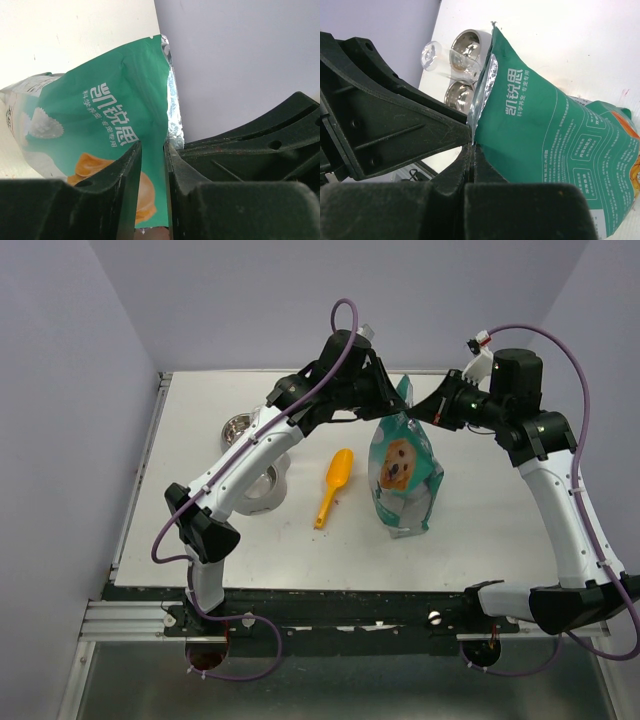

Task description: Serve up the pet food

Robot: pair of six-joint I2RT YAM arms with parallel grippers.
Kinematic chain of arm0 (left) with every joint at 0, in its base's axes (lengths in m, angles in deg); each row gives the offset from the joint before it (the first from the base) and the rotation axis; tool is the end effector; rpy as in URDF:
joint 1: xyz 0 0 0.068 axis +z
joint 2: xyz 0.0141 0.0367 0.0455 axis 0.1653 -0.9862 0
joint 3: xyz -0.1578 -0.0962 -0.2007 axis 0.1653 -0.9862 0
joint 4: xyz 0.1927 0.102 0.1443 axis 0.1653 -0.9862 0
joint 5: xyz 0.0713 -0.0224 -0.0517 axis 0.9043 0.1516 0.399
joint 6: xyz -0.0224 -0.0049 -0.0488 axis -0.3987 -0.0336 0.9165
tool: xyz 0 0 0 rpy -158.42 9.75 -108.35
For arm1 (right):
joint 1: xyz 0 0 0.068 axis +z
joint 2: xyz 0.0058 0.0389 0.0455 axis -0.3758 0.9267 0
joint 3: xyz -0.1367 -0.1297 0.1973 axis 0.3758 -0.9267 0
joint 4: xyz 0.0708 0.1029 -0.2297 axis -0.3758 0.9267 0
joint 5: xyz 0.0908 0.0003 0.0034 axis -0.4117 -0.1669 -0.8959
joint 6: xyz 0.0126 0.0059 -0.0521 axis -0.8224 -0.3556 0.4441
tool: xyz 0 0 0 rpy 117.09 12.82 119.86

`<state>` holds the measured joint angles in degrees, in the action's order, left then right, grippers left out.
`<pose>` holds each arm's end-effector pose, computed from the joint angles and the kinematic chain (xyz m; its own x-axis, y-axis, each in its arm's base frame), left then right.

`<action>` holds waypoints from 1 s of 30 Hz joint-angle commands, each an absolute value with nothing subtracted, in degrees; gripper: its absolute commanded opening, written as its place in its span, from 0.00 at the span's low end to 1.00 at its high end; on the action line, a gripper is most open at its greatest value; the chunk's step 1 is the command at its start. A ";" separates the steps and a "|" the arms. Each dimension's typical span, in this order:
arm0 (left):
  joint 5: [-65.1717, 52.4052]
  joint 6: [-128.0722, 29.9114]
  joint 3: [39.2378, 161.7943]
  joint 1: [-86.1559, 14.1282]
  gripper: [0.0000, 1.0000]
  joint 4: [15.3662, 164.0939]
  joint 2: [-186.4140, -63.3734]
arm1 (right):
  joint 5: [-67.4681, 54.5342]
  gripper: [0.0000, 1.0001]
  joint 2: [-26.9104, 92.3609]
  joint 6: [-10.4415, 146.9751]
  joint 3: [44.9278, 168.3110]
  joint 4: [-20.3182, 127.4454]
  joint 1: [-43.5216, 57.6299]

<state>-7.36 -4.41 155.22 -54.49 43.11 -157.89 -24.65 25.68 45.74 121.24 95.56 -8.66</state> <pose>0.2894 -0.2973 0.4506 -0.8374 -0.3235 -0.4405 0.1859 0.5894 -0.7862 0.2502 0.0756 0.4463 -0.6650 0.2949 -0.6862 -0.3013 0.7348 0.6077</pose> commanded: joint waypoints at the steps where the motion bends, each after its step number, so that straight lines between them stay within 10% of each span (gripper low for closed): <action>1: -7.17 -4.50 157.54 -55.04 0.32 39.99 -160.40 | -25.54 0.00 25.56 46.69 121.78 95.51 -8.80; 11: -8.06 -6.08 163.34 -55.04 0.00 37.18 -164.36 | -22.05 0.00 26.17 48.71 123.44 98.48 -8.45; 20: 10.75 -11.88 167.84 -57.15 0.00 21.98 -166.03 | 11.61 0.00 31.09 52.85 135.31 111.93 1.83; 30: 12.25 -13.81 167.66 -56.98 0.00 21.96 -164.89 | 21.13 0.00 31.10 55.04 136.02 114.94 3.68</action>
<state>6.70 -10.51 168.46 -58.18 30.39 -165.10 10.76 32.11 51.92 134.05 111.49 4.87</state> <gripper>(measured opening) 0.007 0.006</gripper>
